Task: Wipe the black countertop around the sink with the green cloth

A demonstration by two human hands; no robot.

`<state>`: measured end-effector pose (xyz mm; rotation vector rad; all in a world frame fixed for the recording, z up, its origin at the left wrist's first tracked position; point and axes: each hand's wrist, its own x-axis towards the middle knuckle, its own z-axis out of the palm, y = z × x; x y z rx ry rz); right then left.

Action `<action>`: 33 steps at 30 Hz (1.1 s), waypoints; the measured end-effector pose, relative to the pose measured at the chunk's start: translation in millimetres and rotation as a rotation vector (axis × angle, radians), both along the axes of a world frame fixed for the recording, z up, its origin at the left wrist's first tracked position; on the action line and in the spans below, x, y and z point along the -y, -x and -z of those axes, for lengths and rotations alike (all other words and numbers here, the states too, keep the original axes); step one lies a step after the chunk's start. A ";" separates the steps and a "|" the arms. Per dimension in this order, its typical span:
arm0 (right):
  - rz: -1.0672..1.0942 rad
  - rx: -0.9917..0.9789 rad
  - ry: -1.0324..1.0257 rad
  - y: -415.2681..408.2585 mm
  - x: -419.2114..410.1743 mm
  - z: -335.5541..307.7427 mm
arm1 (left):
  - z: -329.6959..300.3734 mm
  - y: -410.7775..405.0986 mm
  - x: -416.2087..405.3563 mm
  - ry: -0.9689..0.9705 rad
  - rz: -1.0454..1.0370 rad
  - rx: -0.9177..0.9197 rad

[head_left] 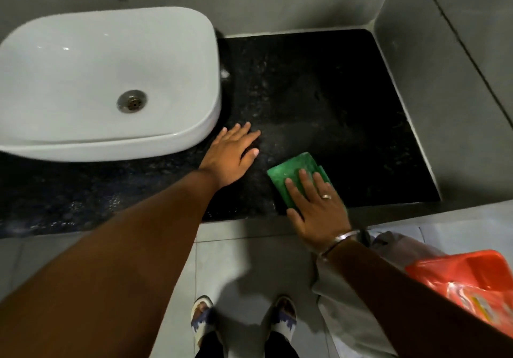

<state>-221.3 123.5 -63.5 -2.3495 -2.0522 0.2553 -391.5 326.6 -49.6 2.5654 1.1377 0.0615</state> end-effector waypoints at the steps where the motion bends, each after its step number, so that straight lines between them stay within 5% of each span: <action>1: -0.001 0.007 0.016 -4.1 1.4 0.1 | -7.4 22.0 10.5 -0.020 -0.004 0.031; 5: 0.230 -0.097 0.062 49.3 -14.2 -6.3 | -26.8 173.3 42.4 -0.202 -0.222 -0.070; 10: 0.146 -0.124 0.069 157.2 -53.4 -4.4 | -26.3 344.5 -21.7 -0.205 -0.599 -0.326; 15: 0.120 -0.104 0.060 278.0 -96.7 -2.1 | -4.5 420.3 -115.9 -0.070 -0.758 -0.268; 22: -0.088 -0.134 0.026 438.7 -149.0 -2.9 | 17.6 479.1 -157.1 -0.069 -0.697 -0.253; 27: -0.126 -0.065 0.005 400.6 -127.0 0.5 | 17.6 477.1 -153.6 -0.090 -0.688 -0.202; 33: 0.222 0.006 0.051 354.7 -99.7 1.0 | 24.4 477.4 -152.8 -0.085 -0.691 -0.182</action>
